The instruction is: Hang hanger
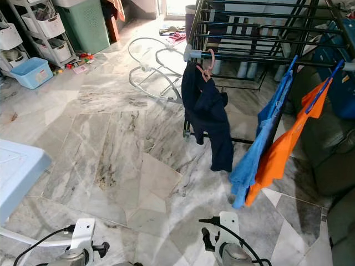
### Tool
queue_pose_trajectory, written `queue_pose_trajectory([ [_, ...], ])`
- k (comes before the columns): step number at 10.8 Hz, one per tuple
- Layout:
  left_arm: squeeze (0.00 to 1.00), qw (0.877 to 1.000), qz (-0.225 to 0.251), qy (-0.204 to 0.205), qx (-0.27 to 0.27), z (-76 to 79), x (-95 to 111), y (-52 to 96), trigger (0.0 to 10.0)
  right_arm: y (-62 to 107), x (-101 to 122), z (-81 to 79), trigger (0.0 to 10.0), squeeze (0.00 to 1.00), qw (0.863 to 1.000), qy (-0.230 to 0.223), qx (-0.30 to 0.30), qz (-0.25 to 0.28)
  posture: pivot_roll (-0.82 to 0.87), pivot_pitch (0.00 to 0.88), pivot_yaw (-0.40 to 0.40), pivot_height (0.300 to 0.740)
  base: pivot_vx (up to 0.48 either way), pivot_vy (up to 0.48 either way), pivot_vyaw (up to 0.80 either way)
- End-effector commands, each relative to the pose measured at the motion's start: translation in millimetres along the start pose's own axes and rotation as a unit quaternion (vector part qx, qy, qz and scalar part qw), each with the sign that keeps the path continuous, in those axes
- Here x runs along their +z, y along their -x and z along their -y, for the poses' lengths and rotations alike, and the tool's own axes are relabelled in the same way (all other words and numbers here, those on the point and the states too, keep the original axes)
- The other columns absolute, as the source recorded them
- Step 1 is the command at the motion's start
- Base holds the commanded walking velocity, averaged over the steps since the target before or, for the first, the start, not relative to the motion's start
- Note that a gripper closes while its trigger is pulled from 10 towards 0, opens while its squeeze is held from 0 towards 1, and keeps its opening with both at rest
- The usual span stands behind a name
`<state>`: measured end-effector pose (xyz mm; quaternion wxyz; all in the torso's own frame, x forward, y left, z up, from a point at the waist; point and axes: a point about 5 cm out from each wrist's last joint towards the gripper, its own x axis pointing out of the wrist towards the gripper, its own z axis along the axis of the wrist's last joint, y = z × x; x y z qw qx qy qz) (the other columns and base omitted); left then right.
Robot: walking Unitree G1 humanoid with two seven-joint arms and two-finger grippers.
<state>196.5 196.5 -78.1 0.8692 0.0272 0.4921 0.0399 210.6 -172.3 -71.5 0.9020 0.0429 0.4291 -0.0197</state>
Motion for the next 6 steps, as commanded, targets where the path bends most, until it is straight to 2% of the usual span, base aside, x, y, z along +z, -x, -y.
queue_pose_trajectory([
  [1,0.0,1.0,-0.015,-0.007,0.003,-4.0,-7,0.6,10.0,0.6,-6,1.3,10.0,0.0,1.0,-0.008,-0.007,-0.018,-0.07,0.092,0.039,0.74,0.0,0.0,0.0],
  [4,0.0,1.0,-0.019,-0.011,0.014,-27.4,-15,3.3,10.0,1.6,-11,3.7,10.0,0.0,0.999,-0.015,-0.013,-0.028,-0.09,0.105,0.045,0.74,0.0,0.0,0.0],
  [6,0.0,0.999,-0.023,-0.018,0.013,-32.9,-20,4.5,10.0,2.6,-16,6.5,10.0,0.0,0.999,-0.007,-0.019,-0.04,-0.09,0.112,0.043,0.74,0.0,0.0,0.0],
])
